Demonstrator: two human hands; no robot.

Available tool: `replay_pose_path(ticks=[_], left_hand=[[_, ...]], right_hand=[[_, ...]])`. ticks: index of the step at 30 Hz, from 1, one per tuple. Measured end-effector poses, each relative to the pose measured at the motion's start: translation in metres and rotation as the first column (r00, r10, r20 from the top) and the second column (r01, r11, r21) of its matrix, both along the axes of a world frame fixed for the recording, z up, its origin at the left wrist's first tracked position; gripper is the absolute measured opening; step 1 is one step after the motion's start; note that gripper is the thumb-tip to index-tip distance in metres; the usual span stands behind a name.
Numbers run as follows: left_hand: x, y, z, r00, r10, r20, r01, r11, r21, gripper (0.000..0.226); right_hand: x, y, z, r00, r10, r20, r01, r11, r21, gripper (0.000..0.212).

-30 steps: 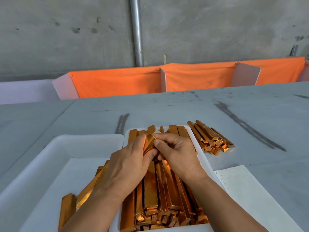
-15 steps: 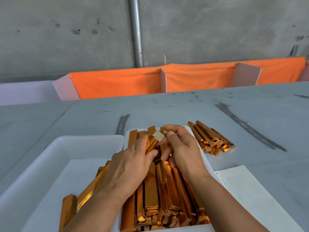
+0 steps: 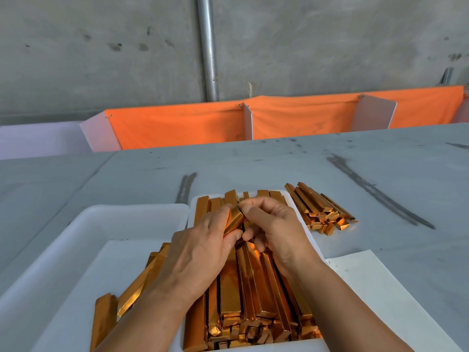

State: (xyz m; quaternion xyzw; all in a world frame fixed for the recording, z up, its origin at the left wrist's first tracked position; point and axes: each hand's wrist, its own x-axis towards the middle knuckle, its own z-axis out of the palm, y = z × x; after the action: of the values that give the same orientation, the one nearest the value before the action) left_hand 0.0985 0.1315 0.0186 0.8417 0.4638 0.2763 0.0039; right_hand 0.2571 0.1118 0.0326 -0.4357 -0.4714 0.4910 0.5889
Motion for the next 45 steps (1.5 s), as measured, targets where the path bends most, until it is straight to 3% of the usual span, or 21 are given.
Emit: replay_pose_path(ticks=[9,29,45], left_hand=[[0.001,-0.001,-0.002,1.0,-0.023,0.015,0.023,0.999,0.024,0.061],[0.0,-0.004,0.002,1.0,-0.012,-0.027,0.012,1.0,0.016,0.073],[-0.001,-0.009,0.008,1.0,0.008,-0.017,-0.008,1.0,0.023,0.073]], right_hand=[[0.002,0.002,0.001,1.0,-0.017,-0.001,0.017,1.0,-0.002,0.004],[0.002,-0.001,0.006,0.996,-0.061,0.064,0.062,0.998,-0.008,0.02],[0.006,-0.005,0.009,0.997,-0.001,0.077,0.002,1.0,-0.014,0.018]])
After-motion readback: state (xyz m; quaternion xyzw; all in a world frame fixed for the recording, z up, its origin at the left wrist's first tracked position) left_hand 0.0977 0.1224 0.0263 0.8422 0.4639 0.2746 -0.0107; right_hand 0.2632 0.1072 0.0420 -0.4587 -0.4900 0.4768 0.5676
